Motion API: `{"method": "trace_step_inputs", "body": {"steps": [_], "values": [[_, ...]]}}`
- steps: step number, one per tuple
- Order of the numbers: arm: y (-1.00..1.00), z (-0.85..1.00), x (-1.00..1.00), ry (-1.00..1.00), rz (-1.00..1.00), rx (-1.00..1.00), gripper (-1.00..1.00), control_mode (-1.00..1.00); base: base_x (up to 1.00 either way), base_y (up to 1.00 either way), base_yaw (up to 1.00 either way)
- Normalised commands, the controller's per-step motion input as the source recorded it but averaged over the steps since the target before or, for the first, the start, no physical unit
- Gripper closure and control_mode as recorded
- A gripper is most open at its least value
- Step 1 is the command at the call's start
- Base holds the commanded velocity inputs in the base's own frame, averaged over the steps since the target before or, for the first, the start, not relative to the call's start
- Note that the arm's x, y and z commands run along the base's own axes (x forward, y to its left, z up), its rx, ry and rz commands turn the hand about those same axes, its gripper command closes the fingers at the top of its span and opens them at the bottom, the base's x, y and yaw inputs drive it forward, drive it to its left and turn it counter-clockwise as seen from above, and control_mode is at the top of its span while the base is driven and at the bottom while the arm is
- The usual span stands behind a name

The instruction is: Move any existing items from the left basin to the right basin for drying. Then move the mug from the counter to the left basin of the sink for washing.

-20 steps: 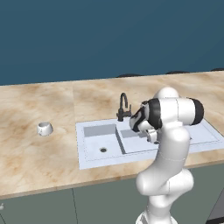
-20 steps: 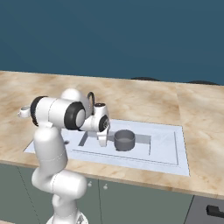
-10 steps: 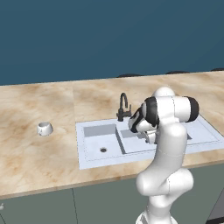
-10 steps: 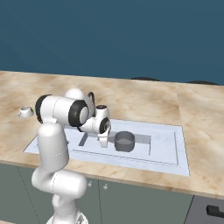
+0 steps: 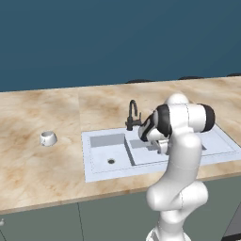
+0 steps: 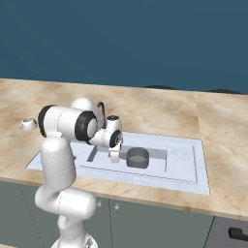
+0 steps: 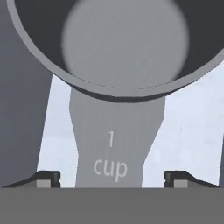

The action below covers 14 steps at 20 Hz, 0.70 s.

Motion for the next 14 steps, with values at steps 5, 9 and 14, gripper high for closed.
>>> {"method": "trace_step_inputs", "body": {"steps": [5, 9, 14], "values": [[0.00, 0.35, 0.00, -0.04, 0.00, 0.00, -1.00, -1.00, 0.00, 0.00, 0.00], [0.00, 0.35, 0.00, -0.03, 0.00, 0.00, -1.00, -1.00, 0.00, 0.00, 0.00], [0.00, 0.35, 0.00, -0.02, 0.00, 0.00, -1.00, -1.00, 0.00, 0.00, 0.00]]}}
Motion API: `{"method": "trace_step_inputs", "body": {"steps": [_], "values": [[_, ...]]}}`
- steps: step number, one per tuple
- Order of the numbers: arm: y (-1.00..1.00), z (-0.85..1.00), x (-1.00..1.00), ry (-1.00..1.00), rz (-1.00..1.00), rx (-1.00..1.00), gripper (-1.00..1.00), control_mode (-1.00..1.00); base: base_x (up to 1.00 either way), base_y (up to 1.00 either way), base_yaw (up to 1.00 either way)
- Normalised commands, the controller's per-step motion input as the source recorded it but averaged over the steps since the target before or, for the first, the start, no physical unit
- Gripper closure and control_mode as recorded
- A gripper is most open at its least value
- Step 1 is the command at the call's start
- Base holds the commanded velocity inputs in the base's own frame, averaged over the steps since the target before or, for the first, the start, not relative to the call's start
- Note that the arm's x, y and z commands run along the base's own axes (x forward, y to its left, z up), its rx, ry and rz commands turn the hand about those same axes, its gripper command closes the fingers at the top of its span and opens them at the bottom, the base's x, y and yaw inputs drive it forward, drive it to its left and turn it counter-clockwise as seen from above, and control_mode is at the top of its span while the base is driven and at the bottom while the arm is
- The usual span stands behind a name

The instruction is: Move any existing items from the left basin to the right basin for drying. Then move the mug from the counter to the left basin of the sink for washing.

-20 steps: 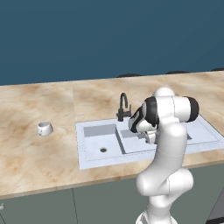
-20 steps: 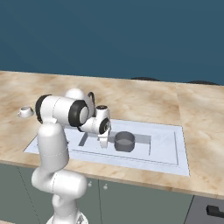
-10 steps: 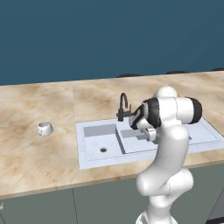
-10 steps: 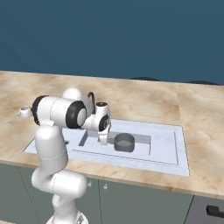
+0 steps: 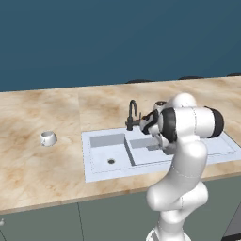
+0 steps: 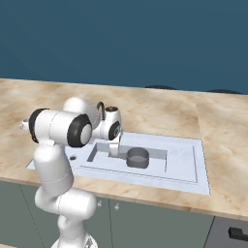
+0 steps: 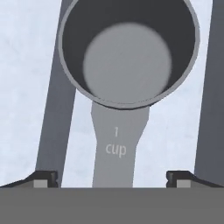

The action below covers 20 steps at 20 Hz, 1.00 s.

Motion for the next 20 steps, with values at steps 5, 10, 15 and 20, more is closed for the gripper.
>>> {"method": "trace_step_inputs", "body": {"steps": [5, 10, 15, 20], "values": [[0.00, 0.37, -0.03, 0.00, 0.00, 0.00, -1.00, -1.00, 0.00, 0.00, 0.00], [0.00, 0.41, -0.31, -0.03, 0.00, 0.00, -1.00, -1.00, 0.00, 0.00, 0.00], [0.00, 0.36, -0.36, -0.11, 0.00, 0.00, -1.00, -1.00, 0.00, 0.00, 0.00], [0.00, 0.38, -0.32, -0.14, 0.04, -0.01, -1.00, -1.00, 0.00, 0.00, 0.00]]}}
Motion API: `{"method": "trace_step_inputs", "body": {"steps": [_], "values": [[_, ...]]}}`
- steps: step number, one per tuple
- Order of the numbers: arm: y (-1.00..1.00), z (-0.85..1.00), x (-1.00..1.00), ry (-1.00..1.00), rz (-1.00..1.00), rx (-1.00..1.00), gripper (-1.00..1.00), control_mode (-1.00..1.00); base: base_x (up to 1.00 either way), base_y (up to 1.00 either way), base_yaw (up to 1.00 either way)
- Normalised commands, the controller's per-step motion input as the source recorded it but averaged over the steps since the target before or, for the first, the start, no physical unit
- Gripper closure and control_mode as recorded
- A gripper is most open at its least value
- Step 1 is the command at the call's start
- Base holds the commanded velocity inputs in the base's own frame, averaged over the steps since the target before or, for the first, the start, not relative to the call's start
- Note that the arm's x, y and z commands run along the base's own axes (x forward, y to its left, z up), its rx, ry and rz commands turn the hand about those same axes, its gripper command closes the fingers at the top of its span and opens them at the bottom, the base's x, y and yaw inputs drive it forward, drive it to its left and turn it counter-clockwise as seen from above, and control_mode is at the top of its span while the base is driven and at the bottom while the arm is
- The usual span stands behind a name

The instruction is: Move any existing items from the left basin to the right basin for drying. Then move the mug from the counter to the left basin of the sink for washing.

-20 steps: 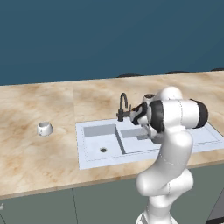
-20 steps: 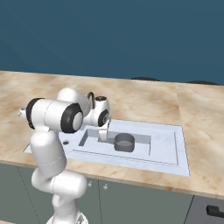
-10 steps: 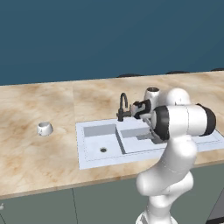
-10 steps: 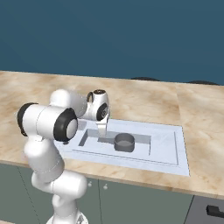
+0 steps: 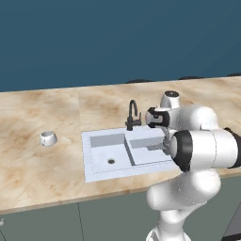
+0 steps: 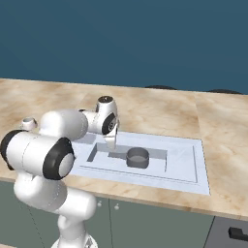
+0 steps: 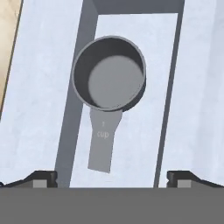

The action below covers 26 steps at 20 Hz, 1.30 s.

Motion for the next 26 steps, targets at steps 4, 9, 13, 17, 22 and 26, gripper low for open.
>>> {"method": "trace_step_inputs", "body": {"steps": [4, 9, 13, 17, 22, 26], "values": [[0.00, 0.43, -0.36, -0.16, 0.06, -0.03, -1.00, -1.00, 0.00, 0.00, 0.00], [0.04, 0.44, -0.37, -0.16, 0.08, -0.05, -1.00, -1.00, 0.00, 0.00, 0.00], [0.15, 0.44, -0.36, -0.14, 0.11, -0.07, -1.00, -1.00, 0.00, 0.00, 0.00], [0.26, 0.39, -0.35, -0.11, 0.14, -0.08, -1.00, -1.00, 0.00, 0.00, 0.00], [0.38, 0.28, -0.27, -0.06, 0.17, -0.06, -1.00, -1.00, 0.00, 0.00, 0.00], [0.49, 0.18, -0.12, -0.01, 0.21, -0.03, -1.00, -1.00, 0.00, 0.00, 0.00]]}}
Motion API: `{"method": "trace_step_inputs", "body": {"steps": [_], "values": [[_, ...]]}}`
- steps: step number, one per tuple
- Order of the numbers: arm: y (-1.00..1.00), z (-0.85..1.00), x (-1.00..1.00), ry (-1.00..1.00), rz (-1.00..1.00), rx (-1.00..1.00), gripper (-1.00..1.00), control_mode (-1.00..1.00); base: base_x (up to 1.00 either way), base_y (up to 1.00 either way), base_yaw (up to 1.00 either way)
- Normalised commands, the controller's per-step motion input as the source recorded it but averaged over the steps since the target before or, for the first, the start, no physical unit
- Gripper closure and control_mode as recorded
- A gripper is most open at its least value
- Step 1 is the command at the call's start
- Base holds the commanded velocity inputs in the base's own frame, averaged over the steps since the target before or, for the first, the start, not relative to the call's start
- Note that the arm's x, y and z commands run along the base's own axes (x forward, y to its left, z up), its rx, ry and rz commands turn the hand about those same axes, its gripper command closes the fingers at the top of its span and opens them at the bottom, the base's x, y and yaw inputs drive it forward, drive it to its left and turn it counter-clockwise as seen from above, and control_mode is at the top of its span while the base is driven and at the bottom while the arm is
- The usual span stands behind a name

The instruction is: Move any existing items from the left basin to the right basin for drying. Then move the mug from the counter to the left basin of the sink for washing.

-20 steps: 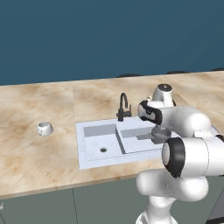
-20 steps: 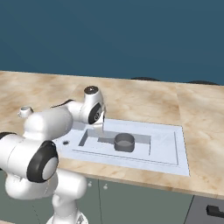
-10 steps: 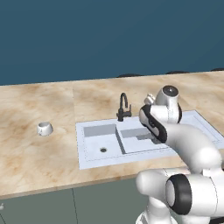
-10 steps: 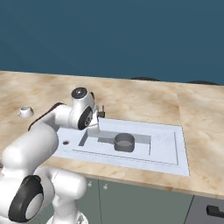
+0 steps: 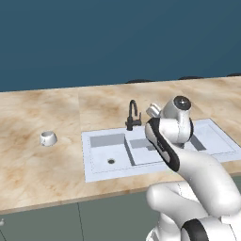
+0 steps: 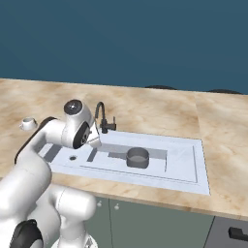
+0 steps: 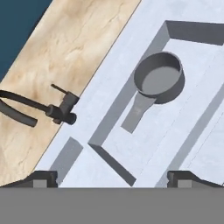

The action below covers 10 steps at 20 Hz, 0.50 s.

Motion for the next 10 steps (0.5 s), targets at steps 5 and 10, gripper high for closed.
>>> {"method": "trace_step_inputs", "body": {"steps": [5, 10], "values": [[0.56, 0.12, -0.02, 0.00, 0.24, -0.02, -1.00, -1.00, 0.00, 0.00, 0.00], [0.57, 0.15, 0.00, 0.00, 0.25, -0.04, -1.00, -1.00, 0.00, 0.00, 0.00]]}}
